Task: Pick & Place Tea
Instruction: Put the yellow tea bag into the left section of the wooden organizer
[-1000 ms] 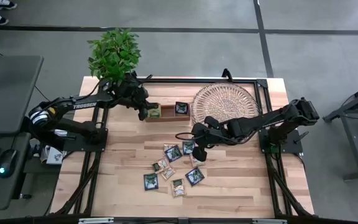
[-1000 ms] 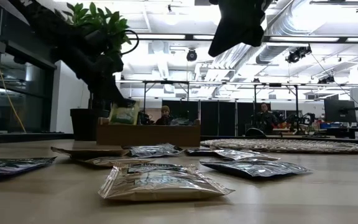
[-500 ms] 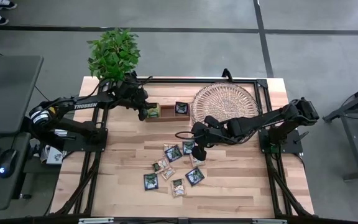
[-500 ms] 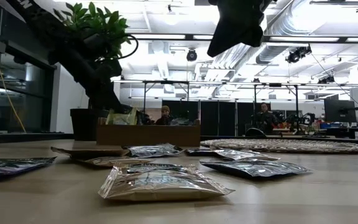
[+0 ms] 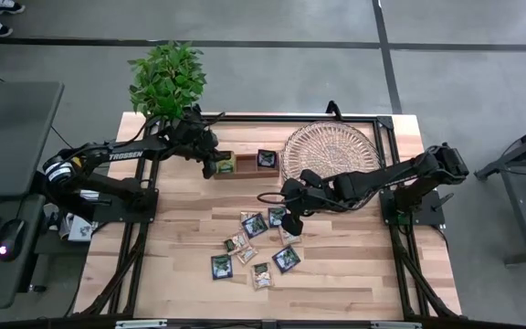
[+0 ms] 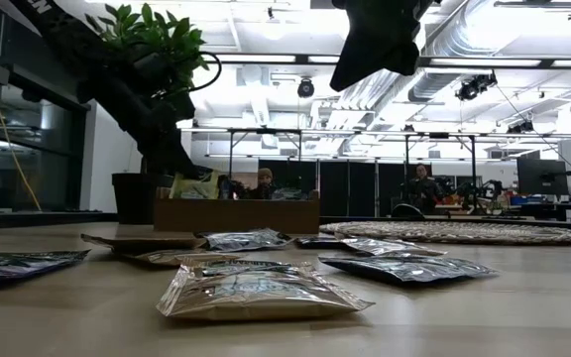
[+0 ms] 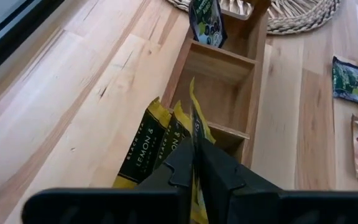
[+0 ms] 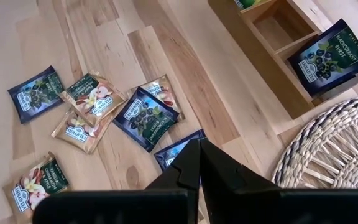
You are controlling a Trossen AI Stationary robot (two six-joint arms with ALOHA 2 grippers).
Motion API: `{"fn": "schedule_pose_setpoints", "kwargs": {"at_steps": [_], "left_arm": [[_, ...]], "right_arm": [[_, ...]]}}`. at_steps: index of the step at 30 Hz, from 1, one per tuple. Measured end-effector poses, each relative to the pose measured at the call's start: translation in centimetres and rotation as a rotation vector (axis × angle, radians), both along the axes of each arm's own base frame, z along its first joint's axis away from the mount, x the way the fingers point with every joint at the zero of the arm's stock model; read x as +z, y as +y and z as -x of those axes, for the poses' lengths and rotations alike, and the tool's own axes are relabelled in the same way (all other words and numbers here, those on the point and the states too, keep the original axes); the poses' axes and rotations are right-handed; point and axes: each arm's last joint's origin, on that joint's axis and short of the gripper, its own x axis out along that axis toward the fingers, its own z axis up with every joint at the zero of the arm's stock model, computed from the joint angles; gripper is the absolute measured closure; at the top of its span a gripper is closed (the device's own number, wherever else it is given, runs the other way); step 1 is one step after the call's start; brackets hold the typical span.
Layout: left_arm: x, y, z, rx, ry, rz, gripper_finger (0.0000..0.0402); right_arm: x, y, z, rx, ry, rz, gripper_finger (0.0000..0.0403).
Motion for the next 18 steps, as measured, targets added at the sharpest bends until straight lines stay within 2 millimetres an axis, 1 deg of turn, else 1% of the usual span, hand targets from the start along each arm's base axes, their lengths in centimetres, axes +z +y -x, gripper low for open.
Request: {"fn": "schedule_pose_setpoints", "kwargs": {"at_steps": [4,12,15,18], "left_arm": [[0.0,0.02,0.0,0.003,0.002,-0.005,0.0348],[0.02,0.04,-0.01,0.004,0.001,-0.009,0.0265],[0.01,0.03,0.0,0.005,0.003,-0.008,0.0248],[-0.09,-0.01,0.08,0.013,0.016,-0.002,0.0244]], "right_arm": [[0.0,0.0,0.0,0.001,0.0,0.001,0.0401],[0.0,0.0,0.0,0.002,0.001,0.002,0.0392],[0.0,0.0,0.0,0.013,0.003,0.01,0.0392],[0.0,0.0,0.0,0.023,0.006,0.019,0.0395]]}}
